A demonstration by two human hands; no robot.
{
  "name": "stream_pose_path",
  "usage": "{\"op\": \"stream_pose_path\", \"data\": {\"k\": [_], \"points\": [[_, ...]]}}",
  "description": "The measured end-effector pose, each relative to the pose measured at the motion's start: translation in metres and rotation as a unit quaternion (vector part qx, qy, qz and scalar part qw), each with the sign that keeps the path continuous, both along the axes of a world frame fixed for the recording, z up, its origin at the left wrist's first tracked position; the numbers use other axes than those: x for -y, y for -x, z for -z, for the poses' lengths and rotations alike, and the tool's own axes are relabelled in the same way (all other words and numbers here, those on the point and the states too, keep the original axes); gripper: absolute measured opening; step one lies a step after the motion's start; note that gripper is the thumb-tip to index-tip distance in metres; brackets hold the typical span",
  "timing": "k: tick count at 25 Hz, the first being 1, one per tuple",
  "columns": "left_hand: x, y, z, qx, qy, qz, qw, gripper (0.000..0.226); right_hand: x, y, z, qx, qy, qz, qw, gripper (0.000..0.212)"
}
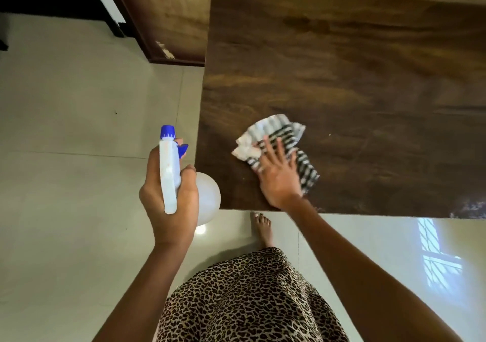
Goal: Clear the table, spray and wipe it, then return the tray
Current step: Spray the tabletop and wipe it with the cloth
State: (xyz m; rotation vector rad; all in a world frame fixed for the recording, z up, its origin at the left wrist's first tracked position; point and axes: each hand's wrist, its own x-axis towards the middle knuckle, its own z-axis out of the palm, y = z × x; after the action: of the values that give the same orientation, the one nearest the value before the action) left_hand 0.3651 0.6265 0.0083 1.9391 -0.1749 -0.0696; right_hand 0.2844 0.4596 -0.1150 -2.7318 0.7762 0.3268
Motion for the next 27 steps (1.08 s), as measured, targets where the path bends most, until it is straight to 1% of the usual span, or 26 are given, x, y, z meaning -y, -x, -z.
{"op": "stream_pose_path", "data": {"k": [2,3,4,5,7,9,11,12,13,14,15,17,18,19,20,21,22,24,27], "points": [[0.012,-0.006,0.001,0.011,-0.013,0.005,1.0,0.036,-0.015,0.014,0.0,0.011,0.004,-0.093,0.996,0.059],[0.02,-0.011,0.002,0.013,-0.016,0.006,1.0,0.036,-0.012,0.028,0.003,0.027,0.002,-0.118,0.993,0.059],[0.028,-0.015,0.003,0.012,-0.017,0.01,1.0,0.035,-0.004,0.043,0.005,0.036,0.005,-0.126,0.991,0.06],[0.037,-0.019,0.004,0.01,-0.015,0.017,1.0,0.033,0.01,0.057,0.007,0.043,0.007,-0.111,0.993,0.062],[0.055,-0.027,0.004,0.011,-0.014,0.042,0.999,0.034,0.051,0.077,0.009,0.053,-0.002,-0.032,0.998,0.064],[0.07,-0.032,0.001,0.008,-0.017,0.065,0.998,0.039,0.094,0.077,0.008,0.053,-0.02,0.083,0.995,0.063],[0.083,-0.036,0.0,-0.001,-0.023,0.08,0.997,0.04,0.127,0.051,0.007,0.039,-0.035,0.197,0.979,0.061],[0.091,-0.038,-0.001,-0.004,-0.029,0.087,0.996,0.04,0.139,0.032,0.005,0.039,-0.032,0.241,0.969,0.058],[0.098,-0.04,-0.003,-0.005,-0.036,0.095,0.995,0.04,0.147,0.014,0.004,0.042,-0.027,0.261,0.964,0.056],[0.106,-0.041,-0.005,-0.008,-0.043,0.1,0.994,0.039,0.15,-0.003,0.002,0.046,-0.024,0.252,0.966,0.055],[0.113,-0.043,-0.007,-0.015,-0.049,0.104,0.993,0.038,0.148,-0.015,0.001,0.051,-0.027,0.213,0.975,0.055],[0.127,-0.046,-0.011,-0.039,-0.063,0.115,0.991,0.034,0.136,-0.024,-0.003,0.064,-0.055,0.081,0.993,0.06],[0.133,-0.048,-0.013,-0.054,-0.071,0.126,0.988,0.032,0.128,-0.02,-0.006,0.074,-0.064,0.018,0.995,0.063],[0.139,-0.049,-0.013,-0.067,-0.084,0.14,0.984,0.029,0.123,-0.013,-0.009,0.088,-0.065,-0.02,0.994,0.066],[0.146,-0.051,-0.014,-0.078,-0.098,0.157,0.98,0.025,0.121,-0.003,-0.011,0.108,-0.063,-0.026,0.992,0.068],[0.154,-0.052,-0.015,-0.087,-0.11,0.175,0.975,0.022,0.122,0.009,-0.012,0.132,-0.061,-0.001,0.989,0.07],[0.162,-0.051,-0.015,-0.094,-0.123,0.188,0.97,0.021,0.126,0.021,-0.014,0.15,-0.063,0.046,0.986,0.073],[0.178,-0.047,-0.015,-0.101,-0.146,0.202,0.963,0.016,0.14,0.043,-0.02,0.156,-0.061,0.135,0.977,0.077],[0.196,-0.039,-0.013,-0.116,-0.169,0.206,0.957,0.014,0.16,0.064,-0.031,0.155,-0.042,0.185,0.969,0.078]]}}
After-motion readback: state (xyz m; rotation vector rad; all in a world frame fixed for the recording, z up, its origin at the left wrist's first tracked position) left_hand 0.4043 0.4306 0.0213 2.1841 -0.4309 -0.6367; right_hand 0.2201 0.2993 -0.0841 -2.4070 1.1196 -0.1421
